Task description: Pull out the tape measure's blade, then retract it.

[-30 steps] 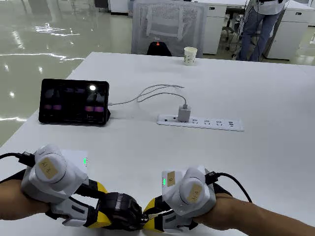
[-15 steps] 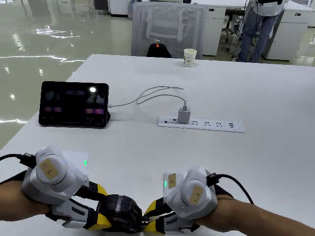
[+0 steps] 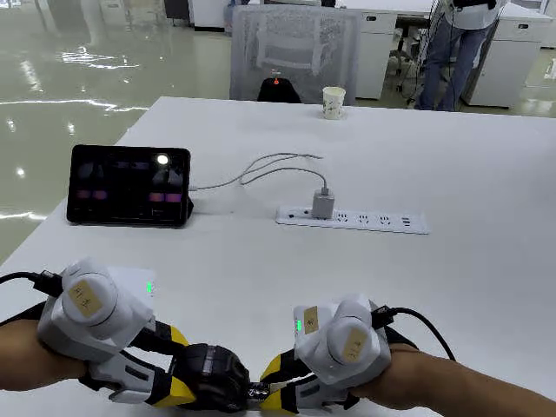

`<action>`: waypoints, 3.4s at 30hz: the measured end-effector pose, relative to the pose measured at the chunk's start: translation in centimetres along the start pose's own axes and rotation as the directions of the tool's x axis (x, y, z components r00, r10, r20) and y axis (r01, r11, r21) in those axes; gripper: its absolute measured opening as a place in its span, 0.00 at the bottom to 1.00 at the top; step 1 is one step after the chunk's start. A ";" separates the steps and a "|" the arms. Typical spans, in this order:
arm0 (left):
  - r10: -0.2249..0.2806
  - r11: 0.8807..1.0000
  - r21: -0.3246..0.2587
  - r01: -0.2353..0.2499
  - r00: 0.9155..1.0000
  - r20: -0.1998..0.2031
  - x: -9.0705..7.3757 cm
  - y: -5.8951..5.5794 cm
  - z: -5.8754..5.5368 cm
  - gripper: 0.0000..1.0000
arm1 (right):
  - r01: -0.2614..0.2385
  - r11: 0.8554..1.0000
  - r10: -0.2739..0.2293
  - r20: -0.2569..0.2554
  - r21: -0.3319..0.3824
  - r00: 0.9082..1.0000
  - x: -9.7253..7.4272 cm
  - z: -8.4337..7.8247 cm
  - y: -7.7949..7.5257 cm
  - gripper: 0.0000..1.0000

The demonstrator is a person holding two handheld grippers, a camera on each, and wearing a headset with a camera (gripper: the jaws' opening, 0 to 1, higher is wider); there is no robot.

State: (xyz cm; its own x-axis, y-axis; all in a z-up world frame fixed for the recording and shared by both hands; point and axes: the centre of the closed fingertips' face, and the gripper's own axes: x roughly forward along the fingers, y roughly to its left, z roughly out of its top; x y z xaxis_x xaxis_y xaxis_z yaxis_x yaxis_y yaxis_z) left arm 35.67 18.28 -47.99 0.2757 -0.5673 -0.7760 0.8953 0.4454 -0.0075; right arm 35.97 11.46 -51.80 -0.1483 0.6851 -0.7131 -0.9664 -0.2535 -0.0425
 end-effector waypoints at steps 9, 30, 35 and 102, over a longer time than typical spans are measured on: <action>-0.002 1.000 -0.004 0.002 1.000 0.003 -0.1 -0.3 0.2 0.24 | 0.001 1.000 -0.001 -0.007 0.000 1.000 -0.7 -0.6 0.0 0.09; -0.001 1.000 -0.006 0.001 1.000 0.000 -0.2 -0.6 0.6 0.24 | 0.006 1.000 -0.006 -0.031 0.000 1.000 -2.6 -2.5 0.3 0.09; -0.001 1.000 -0.007 0.001 1.000 -0.001 -0.3 -0.7 0.6 0.24 | 0.007 1.000 -0.007 -0.034 0.005 0.999 -3.1 -3.0 0.3 0.09; -0.007 1.000 -0.014 0.007 1.000 -0.001 0.3 0.2 -0.1 0.25 | 0.057 0.995 -0.048 -0.116 0.078 0.992 -10.0 -10.1 1.4 0.09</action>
State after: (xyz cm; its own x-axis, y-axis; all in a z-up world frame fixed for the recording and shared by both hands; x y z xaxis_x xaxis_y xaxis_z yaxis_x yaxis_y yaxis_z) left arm 35.88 18.32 -48.28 0.2691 -0.5694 -0.7768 0.8922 0.4511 -0.0215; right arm 38.18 -2.61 -51.81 -0.0767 0.6125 -0.7867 -0.9868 -0.1597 -0.0281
